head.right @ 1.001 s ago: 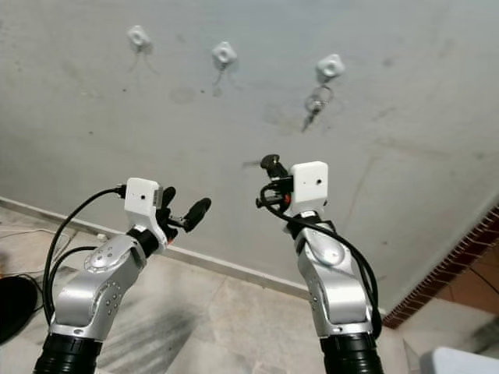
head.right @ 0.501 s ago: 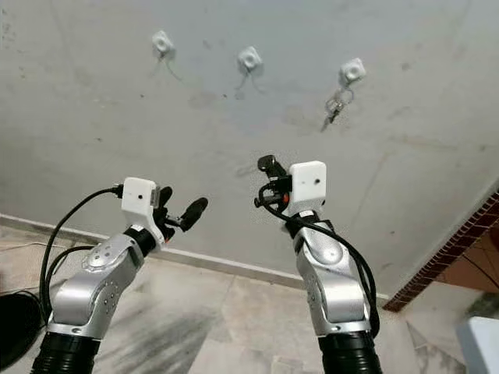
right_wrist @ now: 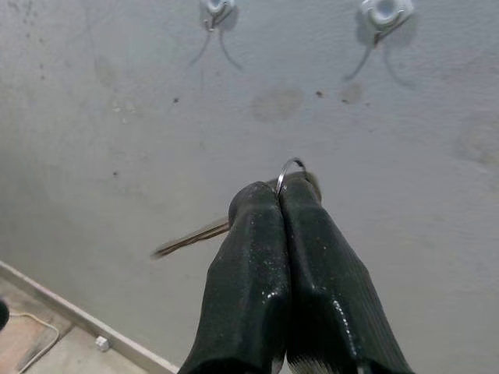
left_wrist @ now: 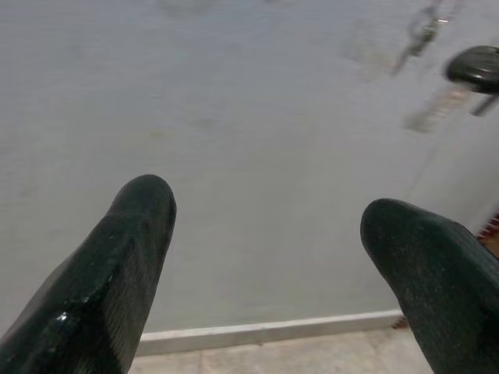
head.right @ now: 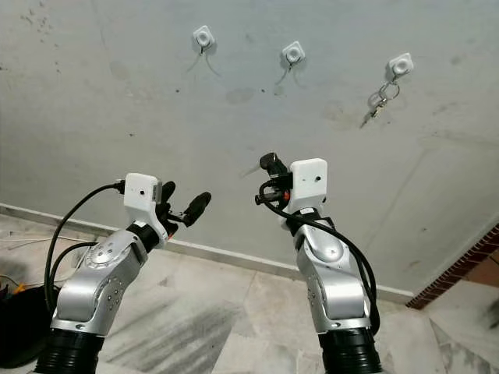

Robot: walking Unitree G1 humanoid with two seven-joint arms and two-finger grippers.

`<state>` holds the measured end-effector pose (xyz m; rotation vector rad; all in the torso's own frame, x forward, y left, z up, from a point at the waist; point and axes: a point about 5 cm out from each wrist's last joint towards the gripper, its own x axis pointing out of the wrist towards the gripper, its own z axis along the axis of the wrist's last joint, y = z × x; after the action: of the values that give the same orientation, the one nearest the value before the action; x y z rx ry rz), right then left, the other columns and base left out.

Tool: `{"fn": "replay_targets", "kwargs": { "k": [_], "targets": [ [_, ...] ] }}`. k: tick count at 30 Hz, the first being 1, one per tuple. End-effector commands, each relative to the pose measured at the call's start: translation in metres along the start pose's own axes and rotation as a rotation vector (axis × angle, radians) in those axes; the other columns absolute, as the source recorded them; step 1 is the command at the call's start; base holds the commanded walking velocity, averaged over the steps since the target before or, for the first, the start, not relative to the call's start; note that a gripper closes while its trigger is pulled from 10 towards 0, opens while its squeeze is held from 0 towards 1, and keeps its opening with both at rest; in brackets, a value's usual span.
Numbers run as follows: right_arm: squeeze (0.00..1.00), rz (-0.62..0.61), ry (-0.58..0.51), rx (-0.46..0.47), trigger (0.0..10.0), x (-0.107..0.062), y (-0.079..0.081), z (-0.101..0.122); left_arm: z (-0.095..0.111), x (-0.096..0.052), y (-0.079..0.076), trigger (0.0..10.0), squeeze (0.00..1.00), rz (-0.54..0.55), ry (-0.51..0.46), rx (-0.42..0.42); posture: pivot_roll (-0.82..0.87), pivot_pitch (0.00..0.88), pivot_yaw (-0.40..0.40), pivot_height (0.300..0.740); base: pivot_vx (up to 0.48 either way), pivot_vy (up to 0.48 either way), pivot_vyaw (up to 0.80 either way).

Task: Hang keys on a hook

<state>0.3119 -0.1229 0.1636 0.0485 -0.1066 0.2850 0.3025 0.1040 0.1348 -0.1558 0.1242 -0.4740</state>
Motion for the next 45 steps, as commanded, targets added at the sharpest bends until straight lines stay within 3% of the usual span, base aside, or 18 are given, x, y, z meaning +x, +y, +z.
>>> {"fn": "replay_targets", "kwargs": {
  "k": [1,39,45],
  "targets": [
    [0.0,-0.021,-0.02,-0.006,10.0,0.0,-0.004,0.005,0.004,0.002,-0.004,10.0,0.0,-0.027,-0.01,0.003,0.12,0.0,-0.039,0.74,0.251,0.0,0.0],
    [0.0,-0.067,-0.04,-0.022,10.0,-0.004,-0.009,0.005,0.0,0.0,-0.004,10.0,0.0,-0.025,-0.002,0.017,0.13,0.0,-0.039,0.74,0.392,0.0,0.0],
    [0.0,-0.076,-0.057,-0.043,10.0,-0.016,-0.008,0.009,-0.001,-0.013,-0.002,10.0,0.0,-0.026,0.006,0.059,0.13,0.0,-0.039,0.74,0.321,0.0,0.0]
  ]
}}
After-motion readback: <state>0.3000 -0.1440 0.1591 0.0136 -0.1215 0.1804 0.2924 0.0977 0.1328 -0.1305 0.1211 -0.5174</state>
